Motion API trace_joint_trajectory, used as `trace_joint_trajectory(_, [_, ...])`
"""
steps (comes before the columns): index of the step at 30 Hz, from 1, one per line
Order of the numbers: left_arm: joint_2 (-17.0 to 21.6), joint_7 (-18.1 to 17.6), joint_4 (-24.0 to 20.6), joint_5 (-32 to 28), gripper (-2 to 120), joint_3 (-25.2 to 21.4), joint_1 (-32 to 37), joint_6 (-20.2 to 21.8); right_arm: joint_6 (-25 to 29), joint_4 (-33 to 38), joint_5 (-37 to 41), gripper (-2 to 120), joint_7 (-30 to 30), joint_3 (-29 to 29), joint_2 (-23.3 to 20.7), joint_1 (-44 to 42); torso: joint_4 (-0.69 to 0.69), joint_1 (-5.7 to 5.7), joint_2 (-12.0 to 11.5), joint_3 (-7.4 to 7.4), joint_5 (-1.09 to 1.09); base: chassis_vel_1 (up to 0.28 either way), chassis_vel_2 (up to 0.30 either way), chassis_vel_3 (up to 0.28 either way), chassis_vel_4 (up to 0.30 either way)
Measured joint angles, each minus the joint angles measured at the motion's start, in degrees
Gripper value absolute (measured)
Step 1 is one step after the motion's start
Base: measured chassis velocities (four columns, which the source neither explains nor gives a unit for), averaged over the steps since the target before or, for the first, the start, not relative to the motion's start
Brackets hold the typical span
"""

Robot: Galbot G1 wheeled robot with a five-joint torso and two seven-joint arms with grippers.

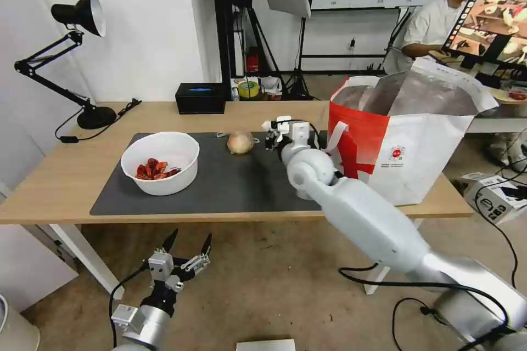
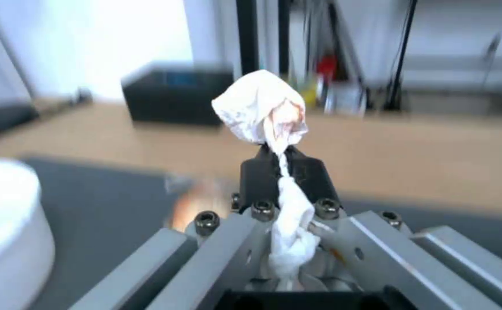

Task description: Pick up the trash from the table and place it into the takeout bag.

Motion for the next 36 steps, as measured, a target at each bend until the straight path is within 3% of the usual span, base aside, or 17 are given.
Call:
trace_joint_trajectory(6, [0.38, -0.08, -0.23, 0.0, 100, -0.16, 0.19, 0.04, 1.56, 8.21, -1.1, 0, 2.52, 5.58, -7.06, 0.01, 0.0, 0.0, 0.0, 0.0, 0.01, 0.0, 0.0, 0.0, 0.0])
trace_joint_trajectory(15, [0.83, -0.3, -0.17, -0.42, 100, 0.71, -1.37, 0.49, -0.23, 10.45, 0.86, 0, 5.98, 12.09, -14.84, 1.63, -0.01, 0.0, 0.01, 0.0, 0.0, 0.0, 0.0, 0.0, 0.0])
trace_joint_trajectory(21, [0.77, -1.87, -0.3, -0.47, 100, 1.82, -2.51, 0.92, -1.97, 10.5, 1.05, 0, 7.88, 13.99, -17.73, 0.83, -0.01, 0.0, 0.0, 0.0, 0.0, 0.0, 0.0, 0.0, 0.0])
trace_joint_trajectory(28, [1.01, -1.99, -0.3, -0.64, 100, 1.91, -2.61, 1.25, -3.82, 10.2, 2.14, 0, 9.82, 15.67, -18.18, -1.4, 0.0, 0.0, 0.01, 0.0, 0.0, 0.0, 0.0, 0.0, 0.0])
trace_joint_trajectory(32, [1.17, -2.0, -0.3, -0.71, 100, 1.83, -2.61, 1.29, -5.41, 10.5, 4.13, 10, 10.85, 16.18, -18.19, -1.65, 0.0, 0.0, 0.01, 0.0, -0.01, 0.0, 0.0, 0.0, 0.0])
trace_joint_trajectory(34, [1.24, -2.0, -0.3, -0.8, 100, 1.8, -2.69, 1.35, -6.74, 10.63, 6.42, 22, 12.76, 16.51, -18.14, -1.6, 0.0, 0.0, 0.01, 0.0, -0.02, 0.0, 0.0, 0.0, 0.0])
trace_joint_trajectory(36, [1.21, -2.0, -0.3, -0.81, 100, 1.82, -2.7, 1.36, -6.99, 10.65, 6.76, 28, 13.11, 16.56, -18.2, -1.58, 0.0, 0.0, 0.01, 0.0, -0.02, 0.0, 0.0, 0.0, 0.0])
